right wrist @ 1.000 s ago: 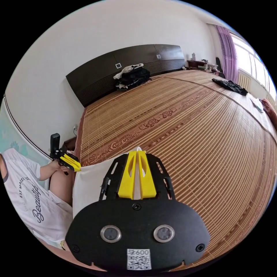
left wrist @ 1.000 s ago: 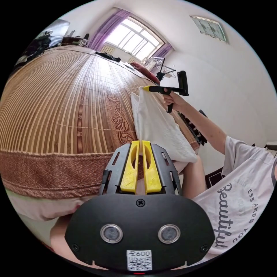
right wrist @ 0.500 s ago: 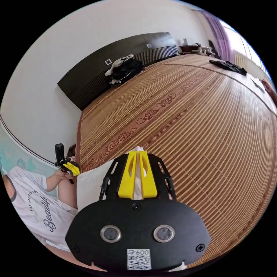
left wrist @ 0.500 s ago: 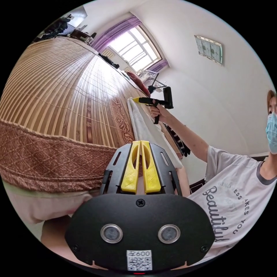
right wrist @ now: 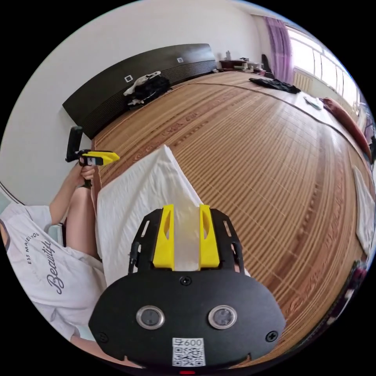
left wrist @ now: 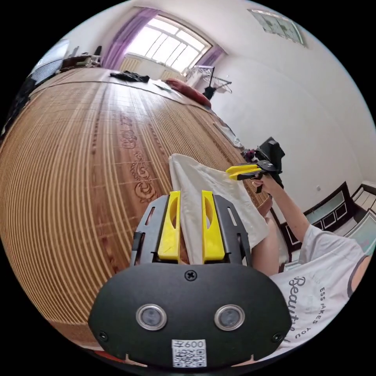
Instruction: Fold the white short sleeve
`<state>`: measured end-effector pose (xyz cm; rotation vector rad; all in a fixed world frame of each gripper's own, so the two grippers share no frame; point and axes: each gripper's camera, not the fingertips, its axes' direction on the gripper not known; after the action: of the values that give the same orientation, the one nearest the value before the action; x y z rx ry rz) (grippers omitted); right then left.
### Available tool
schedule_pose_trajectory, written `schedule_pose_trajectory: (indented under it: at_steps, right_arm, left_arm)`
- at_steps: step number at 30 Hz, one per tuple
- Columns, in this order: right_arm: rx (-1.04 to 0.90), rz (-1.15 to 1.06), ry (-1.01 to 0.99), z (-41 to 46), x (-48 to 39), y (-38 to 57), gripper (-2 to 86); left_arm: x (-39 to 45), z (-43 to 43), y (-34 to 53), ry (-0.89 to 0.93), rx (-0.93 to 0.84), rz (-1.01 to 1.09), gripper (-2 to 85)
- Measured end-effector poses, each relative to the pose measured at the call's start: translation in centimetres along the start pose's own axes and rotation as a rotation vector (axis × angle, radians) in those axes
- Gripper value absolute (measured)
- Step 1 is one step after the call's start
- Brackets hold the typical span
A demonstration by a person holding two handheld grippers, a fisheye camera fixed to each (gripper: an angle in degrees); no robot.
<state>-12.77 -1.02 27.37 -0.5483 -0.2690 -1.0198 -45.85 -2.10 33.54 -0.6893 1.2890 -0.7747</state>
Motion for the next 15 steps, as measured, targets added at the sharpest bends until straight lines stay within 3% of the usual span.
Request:
schedule_pose_trajectory:
  at_steps: [3, 4, 6, 11, 13, 15]
  right_arm:
    - [0.001, 0.074, 0.103, -0.6, 0.6, 4.7, 4.0]
    - [-0.056, 0.024, 0.203, 0.2, -0.3, 6.1, 2.8]
    - [0.004, -0.069, 0.309, 0.4, -2.3, 8.2, 0.7]
    - [-0.005, -0.090, 0.526, 1.4, -5.6, 10.1, -0.7]
    - [0.114, 0.044, 0.836, 0.5, -5.4, 12.1, -0.6]
    - [0.208, 0.082, 0.695, -1.8, -4.5, 14.4, -0.5]
  left_arm:
    - [0.3, 5.2, -2.7, -0.076, -0.186, 0.020, 4.0]
    - [1.0, 6.2, -2.9, -0.132, -0.188, 0.049, 3.2]
    - [1.8, 6.6, -2.9, -0.183, -0.161, 0.052, 2.1]
    - [0.8, 7.2, -2.6, -0.150, -0.085, -0.022, 1.6]
    - [0.7, 7.2, -2.5, -0.153, -0.052, -0.031, 1.7]
    - [1.3, 6.9, -2.5, -0.179, -0.021, -0.014, 1.9]
